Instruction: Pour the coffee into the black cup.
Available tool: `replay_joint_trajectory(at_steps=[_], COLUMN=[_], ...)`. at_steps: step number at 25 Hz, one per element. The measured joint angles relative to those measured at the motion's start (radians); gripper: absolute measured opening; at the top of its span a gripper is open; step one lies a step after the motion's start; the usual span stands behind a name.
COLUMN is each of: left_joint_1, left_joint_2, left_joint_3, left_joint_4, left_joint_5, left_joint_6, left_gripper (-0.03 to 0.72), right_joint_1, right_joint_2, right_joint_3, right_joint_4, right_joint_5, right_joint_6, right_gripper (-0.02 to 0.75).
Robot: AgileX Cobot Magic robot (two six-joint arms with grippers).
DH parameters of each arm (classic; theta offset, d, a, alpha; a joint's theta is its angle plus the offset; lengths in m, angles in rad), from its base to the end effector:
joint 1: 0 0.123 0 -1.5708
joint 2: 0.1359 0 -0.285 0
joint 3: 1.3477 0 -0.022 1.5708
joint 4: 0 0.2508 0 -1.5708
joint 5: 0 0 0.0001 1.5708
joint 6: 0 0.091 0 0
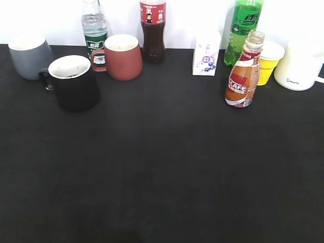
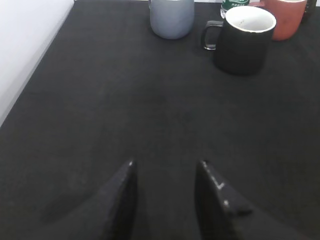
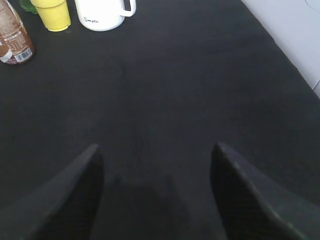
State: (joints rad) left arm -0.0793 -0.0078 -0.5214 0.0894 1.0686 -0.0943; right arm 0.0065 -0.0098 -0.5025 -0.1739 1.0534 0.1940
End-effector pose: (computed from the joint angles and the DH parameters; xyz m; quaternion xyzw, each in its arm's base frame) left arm -0.0085 0.0078 0.2828 -0.0089 0.8467 -0.0015 0.5319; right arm -0.0069 -0.0137 0.2795 0.0826 0.8408 -0.0335 0.5339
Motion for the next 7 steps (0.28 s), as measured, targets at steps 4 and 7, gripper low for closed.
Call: replay_joint_trajectory(at_steps=[4,7], left_joint_1=[0.000,0.000], left_joint_2=[0.000,0.000], left_joint_3=[0.000,0.001], left_joint_4=[0.000,0.000], left_joint_5=[0.000,0.000], left_joint_6=[0.000,0.000], left_gripper=[0.290,0.273], right_joint_1=[0.000,0.000], right_joint_2=[0.000,0.000], right_joint_3=[0.000,0.000], right_joint_4=[0.000,0.000], right_joint_5=[0.000,0.000], right_joint_6=[0.000,0.000], right_gripper=[0.522,0.521])
